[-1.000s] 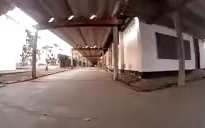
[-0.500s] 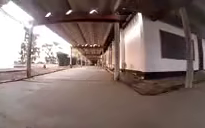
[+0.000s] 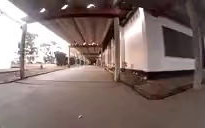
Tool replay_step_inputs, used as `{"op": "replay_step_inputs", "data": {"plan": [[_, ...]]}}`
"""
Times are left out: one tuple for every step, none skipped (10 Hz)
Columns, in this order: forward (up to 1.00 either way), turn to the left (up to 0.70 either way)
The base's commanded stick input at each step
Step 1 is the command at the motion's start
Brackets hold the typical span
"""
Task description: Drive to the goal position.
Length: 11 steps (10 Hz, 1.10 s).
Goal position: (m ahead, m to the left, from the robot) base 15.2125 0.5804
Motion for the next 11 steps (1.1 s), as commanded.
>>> {"op": "replay_step_inputs", "data": {"plan": [[0.70,0.00],[0.70,0.00],[0.70,0.00],[0.70,0.00],[0.70,0.05],[0.70,0.10],[0.70,0.31],[0.70,0.31],[0.70,0.20],[0.70,0.03],[0.70,0.00]]}}
